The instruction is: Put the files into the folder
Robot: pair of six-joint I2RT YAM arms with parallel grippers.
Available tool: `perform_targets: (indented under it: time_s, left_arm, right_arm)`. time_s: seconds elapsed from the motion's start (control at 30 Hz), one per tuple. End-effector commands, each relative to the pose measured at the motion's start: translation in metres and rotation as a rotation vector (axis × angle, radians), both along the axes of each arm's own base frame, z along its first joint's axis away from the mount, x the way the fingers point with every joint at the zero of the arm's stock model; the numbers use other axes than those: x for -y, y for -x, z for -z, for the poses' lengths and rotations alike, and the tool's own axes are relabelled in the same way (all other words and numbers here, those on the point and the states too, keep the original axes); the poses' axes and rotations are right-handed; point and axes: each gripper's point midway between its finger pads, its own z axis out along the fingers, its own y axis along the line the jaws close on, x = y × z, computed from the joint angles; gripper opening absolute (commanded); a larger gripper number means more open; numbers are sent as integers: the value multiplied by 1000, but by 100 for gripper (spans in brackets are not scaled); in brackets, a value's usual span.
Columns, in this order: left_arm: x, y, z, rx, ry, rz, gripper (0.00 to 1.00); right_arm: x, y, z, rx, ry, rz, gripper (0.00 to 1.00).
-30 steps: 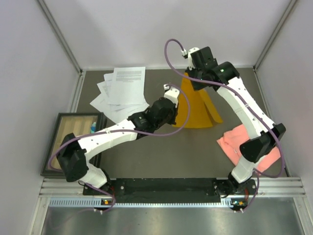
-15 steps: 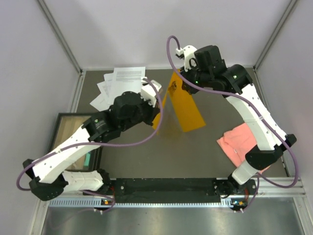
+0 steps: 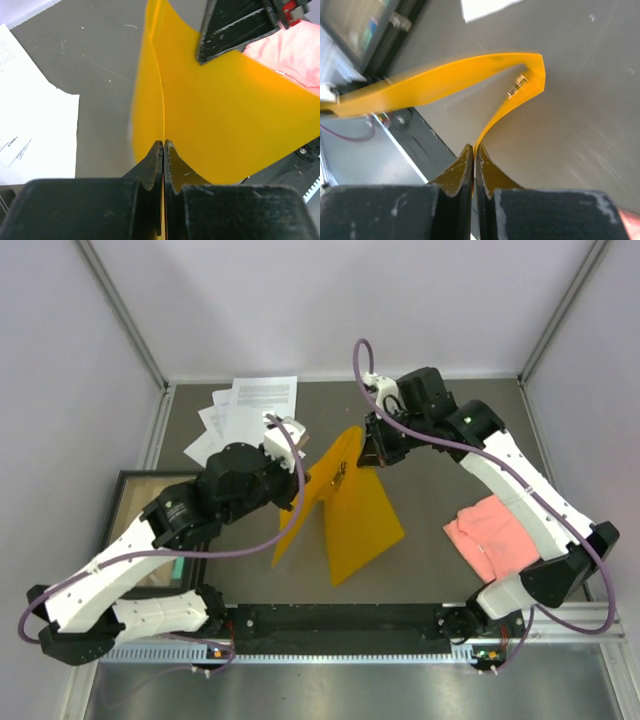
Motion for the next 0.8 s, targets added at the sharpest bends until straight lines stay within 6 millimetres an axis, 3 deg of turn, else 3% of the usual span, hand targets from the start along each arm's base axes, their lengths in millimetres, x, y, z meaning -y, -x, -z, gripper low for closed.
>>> perform_targets:
  time_s: [0.0, 0.1, 0.13, 0.23, 0.47, 0.67, 0.7, 0.73, 0.77]
  left_arm:
    - [16, -23, -19, 53, 26, -48, 5]
    - [17, -40, -6, 49, -66, -105, 22]
    - [15, -44, -5, 56, -91, -124, 35]
    - [13, -59, 3, 77, -150, -178, 56]
    - [16, -100, 12, 120, -228, -246, 80]
    - [25, -150, 36, 76, -245, -290, 93]
    - [30, -159, 45, 55, -254, -293, 96]
    - [38, -166, 36, 64, -216, -278, 97]
    - [43, -177, 47, 56, -219, -272, 98]
  right_arm:
    - [1, 6, -4, -61, -168, -19, 0]
    - [19, -1, 17, -82, -134, 27, 0]
    - [22, -2, 24, -91, -125, 34, 0]
    - [38, -7, 47, -120, -85, 75, 0]
    - [84, -19, 106, -191, 24, 213, 0]
    - [96, -19, 151, -252, 72, 260, 0]
    - [99, -21, 157, -253, 91, 281, 0]
    - [102, -22, 166, -257, 105, 295, 0]
    - [104, -25, 172, -261, 117, 316, 0]
